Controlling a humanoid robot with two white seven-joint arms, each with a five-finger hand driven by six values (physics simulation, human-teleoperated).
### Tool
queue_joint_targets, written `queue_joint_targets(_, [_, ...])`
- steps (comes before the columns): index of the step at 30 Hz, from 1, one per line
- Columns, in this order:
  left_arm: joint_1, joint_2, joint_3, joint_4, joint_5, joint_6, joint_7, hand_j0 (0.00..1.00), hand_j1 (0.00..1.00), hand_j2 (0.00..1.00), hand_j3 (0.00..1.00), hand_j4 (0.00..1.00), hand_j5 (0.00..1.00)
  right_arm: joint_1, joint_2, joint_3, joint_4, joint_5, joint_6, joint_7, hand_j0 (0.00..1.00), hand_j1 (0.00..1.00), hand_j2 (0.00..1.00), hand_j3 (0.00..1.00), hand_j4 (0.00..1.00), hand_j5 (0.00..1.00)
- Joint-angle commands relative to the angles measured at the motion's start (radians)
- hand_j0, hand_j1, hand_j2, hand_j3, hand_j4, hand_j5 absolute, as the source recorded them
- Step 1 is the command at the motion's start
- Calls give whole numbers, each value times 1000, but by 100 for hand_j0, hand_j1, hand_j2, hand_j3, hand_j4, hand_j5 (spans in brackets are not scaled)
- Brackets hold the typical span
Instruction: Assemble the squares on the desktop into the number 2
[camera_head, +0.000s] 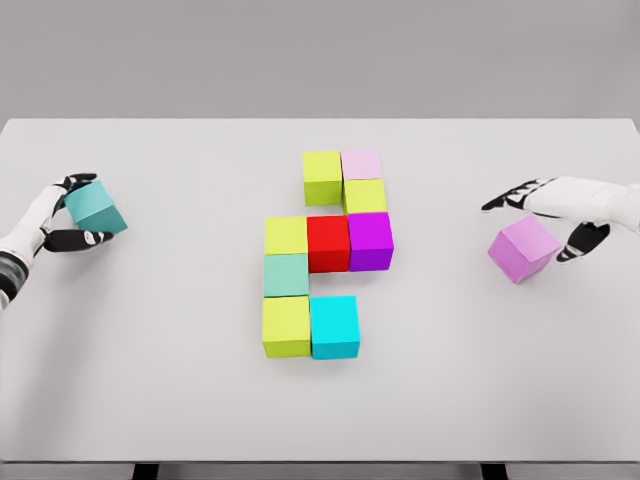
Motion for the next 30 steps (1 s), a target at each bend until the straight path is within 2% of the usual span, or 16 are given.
queue_joint_targets(1, [0,0,-4,0,1,0,-2,70,70,70,70,70,70,0,24,8,32,21,-1,0,100,100,100,100,100,100])
queue_joint_targets(6, [0,0,-6,0,2,0,-2,54,54,54,54,54,54,-3,24,25,66,36,-7,0,100,100,100,100,100,100])
queue_joint_targets(11, [-3,0,-4,-3,5,0,-2,46,46,46,46,46,46,-6,30,41,69,39,-5,0,100,100,100,100,100,100])
queue_joint_targets(21, [-61,-4,-6,-14,11,25,-3,42,42,42,42,42,42,-15,33,44,74,51,-7,0,100,100,100,100,100,100])
queue_joint_targets(30, [-170,-62,-105,-3,-1,25,-26,40,40,40,40,40,40,-26,62,65,69,65,-4,0,100,100,100,100,100,100])
